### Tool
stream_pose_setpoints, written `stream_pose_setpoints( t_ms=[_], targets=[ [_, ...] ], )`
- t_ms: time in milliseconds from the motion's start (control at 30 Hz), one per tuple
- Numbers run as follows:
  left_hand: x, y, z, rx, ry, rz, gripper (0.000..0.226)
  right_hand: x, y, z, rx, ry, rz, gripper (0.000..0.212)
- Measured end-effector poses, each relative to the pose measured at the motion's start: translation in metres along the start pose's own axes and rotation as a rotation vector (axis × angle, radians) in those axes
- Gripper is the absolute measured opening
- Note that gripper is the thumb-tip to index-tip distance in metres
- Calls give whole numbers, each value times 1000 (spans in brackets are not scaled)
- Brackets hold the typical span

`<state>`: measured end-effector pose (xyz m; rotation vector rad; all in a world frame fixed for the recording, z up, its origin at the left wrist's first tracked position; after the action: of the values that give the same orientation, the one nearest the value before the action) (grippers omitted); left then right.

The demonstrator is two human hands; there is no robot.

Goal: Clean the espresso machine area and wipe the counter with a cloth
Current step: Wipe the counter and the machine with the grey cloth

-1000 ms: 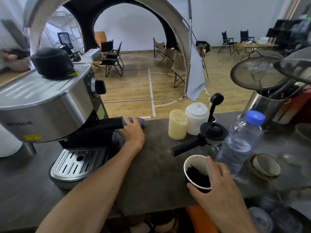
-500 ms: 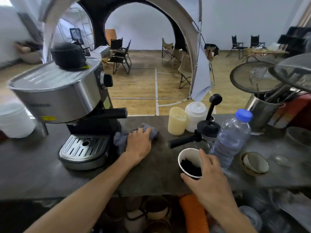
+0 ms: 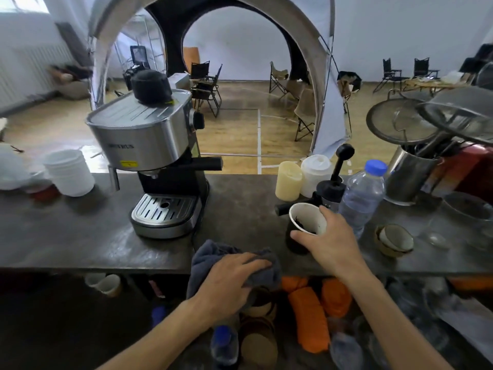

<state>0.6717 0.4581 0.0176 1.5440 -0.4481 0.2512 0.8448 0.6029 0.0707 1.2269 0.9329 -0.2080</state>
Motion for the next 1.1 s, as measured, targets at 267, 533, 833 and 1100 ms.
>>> stream_pose_setpoints(
  t_ms=[267, 533, 833, 1100],
  targets=[
    [-14, 36, 109, 191, 160, 202, 45, -77, -51, -35, -56, 136, 16, 78],
    [-149, 107, 217, 416, 350, 204, 50, -110, -121, -63, 17, -21, 145, 80],
    [-312, 147, 205, 372, 539, 14, 53, -129, -136, -35, 247, -83, 449, 78],
    [-252, 101, 139, 243, 298, -17, 40, -191, -183, 43, 519, 172, 332, 54]
  ],
)
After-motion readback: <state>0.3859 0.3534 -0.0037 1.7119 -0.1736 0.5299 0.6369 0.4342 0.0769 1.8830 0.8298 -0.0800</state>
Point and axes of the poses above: each hand's wrist, its own z-axis away from the middle knuckle, its own y-axis out of the back of the hand, x = y × z, the point moved 1 cm from there along -z, towards the middle knuckle, and after that the axes turned 13 degrees about -x, right-handed, at the moved point
